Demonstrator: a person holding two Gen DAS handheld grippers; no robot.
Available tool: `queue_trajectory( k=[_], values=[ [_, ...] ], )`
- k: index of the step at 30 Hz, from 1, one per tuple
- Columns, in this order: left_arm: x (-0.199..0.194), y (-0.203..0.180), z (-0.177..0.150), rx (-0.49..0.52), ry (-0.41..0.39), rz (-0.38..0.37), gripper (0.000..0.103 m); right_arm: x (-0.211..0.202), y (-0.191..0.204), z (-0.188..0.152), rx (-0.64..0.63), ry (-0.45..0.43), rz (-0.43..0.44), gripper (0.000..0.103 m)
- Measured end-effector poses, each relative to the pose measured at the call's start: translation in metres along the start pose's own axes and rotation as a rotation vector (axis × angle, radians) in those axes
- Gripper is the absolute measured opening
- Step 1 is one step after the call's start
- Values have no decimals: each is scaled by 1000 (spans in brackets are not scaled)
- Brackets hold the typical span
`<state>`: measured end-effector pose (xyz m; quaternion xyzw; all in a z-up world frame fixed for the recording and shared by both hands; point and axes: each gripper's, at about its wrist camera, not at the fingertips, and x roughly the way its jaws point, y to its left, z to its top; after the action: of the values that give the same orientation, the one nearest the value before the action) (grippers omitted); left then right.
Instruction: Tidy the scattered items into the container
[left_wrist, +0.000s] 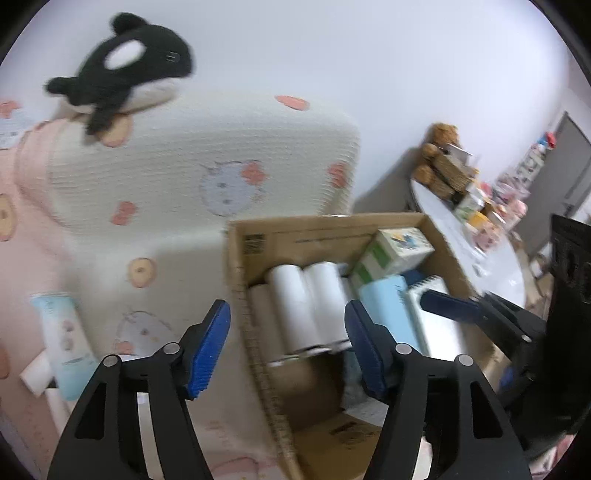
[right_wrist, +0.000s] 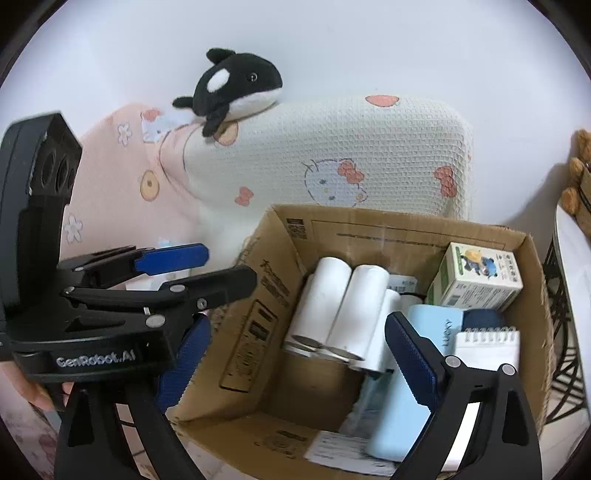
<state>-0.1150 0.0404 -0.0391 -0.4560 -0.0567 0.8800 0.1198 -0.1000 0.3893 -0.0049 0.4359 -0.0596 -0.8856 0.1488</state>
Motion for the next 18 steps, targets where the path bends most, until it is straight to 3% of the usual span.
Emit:
queue_trajectory(
  k=[6,10,15,18],
  values=[
    [-20,10,-7,50,-60,44,68,1,17,-3,24,-28,-31,101],
    [-33,12,-19,118,-86,97,69,0,33,-8,-38,-25,-133,102],
    [-39,26,-28,110,-52,39,69,-20,44,-14,-76,-49,-276,102],
    [-40,26,-31,157,-51,146,69,-36,46,-17,-70,-78,-351,102]
  ],
)
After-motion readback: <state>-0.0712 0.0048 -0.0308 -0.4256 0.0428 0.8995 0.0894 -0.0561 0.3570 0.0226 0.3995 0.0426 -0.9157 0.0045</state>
